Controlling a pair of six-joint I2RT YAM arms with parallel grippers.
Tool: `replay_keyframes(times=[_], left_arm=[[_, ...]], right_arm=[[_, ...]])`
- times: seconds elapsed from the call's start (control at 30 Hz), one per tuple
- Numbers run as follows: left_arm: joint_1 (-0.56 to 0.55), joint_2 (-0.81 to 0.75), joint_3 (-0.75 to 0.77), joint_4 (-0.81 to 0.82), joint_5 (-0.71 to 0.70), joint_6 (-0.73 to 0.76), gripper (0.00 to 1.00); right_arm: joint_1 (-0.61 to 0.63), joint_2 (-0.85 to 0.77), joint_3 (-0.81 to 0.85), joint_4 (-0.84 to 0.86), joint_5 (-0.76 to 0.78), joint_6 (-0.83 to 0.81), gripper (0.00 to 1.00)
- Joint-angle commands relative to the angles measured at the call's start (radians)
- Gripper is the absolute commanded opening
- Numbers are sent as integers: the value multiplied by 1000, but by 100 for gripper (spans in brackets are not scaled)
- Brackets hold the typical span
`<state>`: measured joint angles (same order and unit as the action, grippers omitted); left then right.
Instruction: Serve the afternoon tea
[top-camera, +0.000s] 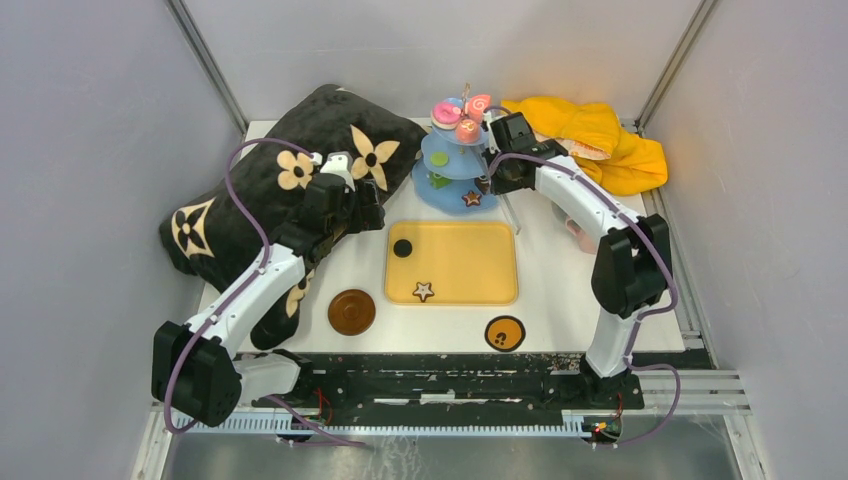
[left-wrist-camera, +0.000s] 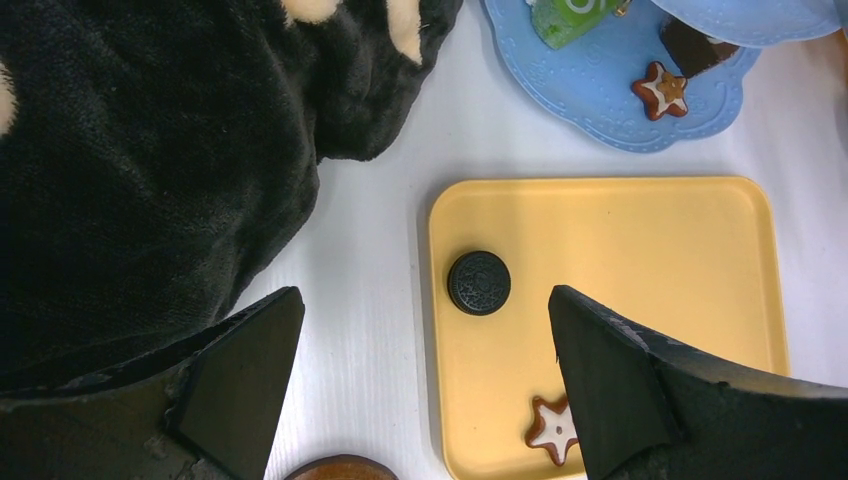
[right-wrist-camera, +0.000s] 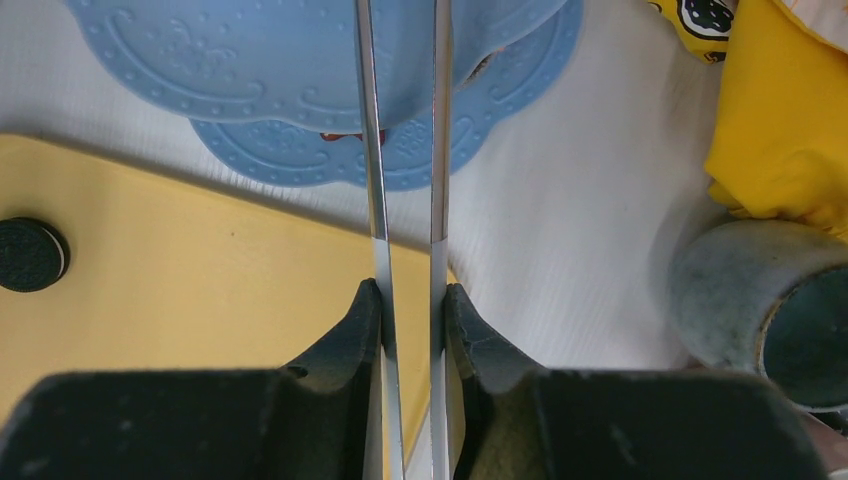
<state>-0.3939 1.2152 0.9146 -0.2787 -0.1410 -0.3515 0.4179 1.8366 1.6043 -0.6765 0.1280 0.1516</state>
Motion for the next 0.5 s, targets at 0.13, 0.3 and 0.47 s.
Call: replay_keyframes(times=[0.13,0.3,0.47], left_arm=[[6,-35,7,18,-32,-17,100],[6,-37,8,18,-32,-16,100],[7,-35,10,19,-29,-17,99]], right_arm=[[-3,48,123,-16,-12,-36,1],[-3,49,133,-22,-26,-54,2],[-4,52,148,-40,-30,-64,4]])
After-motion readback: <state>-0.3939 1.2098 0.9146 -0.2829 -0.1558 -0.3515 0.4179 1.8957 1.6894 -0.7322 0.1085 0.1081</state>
